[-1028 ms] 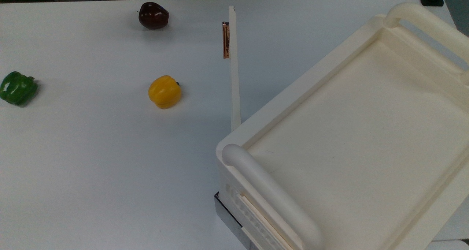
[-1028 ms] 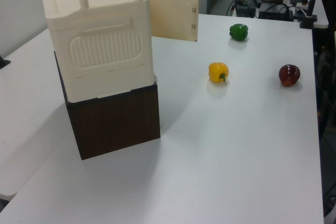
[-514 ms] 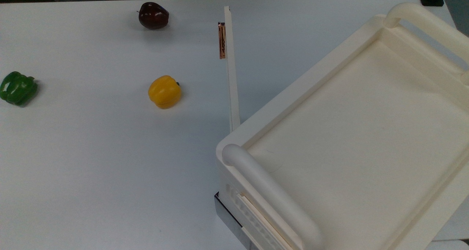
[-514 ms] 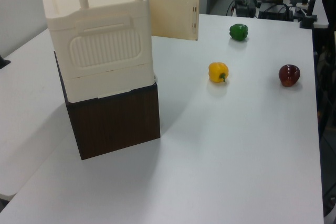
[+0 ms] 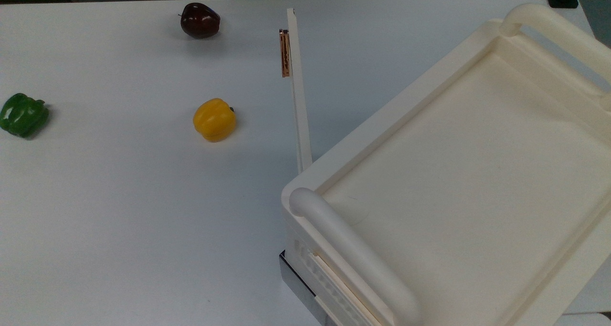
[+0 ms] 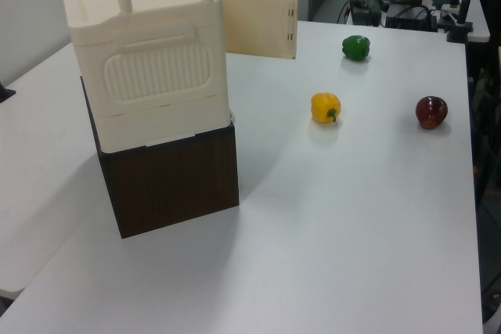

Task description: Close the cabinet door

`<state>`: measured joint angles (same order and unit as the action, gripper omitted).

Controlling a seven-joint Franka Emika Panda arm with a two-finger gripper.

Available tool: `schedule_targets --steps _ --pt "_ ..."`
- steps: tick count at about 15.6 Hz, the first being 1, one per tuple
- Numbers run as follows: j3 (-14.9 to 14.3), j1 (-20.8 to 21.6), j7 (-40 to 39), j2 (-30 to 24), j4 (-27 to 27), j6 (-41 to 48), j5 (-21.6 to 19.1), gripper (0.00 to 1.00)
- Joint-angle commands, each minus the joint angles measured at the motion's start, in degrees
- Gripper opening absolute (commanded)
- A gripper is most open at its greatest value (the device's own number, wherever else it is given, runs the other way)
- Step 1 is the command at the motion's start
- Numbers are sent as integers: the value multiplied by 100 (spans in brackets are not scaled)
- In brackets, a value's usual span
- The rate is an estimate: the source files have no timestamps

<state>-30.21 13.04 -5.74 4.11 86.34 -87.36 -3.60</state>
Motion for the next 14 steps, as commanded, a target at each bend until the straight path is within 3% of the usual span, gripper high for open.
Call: schedule_targets --steps 1,5,9,11,14 --pt "-2 40 -801 -6 -39 70 -115 29" --pt "68 110 -1393 46 -47 -52 -220 0" --pt "209 286 -1763 73 -48 -543 -220 0" --pt "436 304 -1825 73 -48 -930 -229 0" --pt "779 321 -2789 64 -109 -1317 -212 0"
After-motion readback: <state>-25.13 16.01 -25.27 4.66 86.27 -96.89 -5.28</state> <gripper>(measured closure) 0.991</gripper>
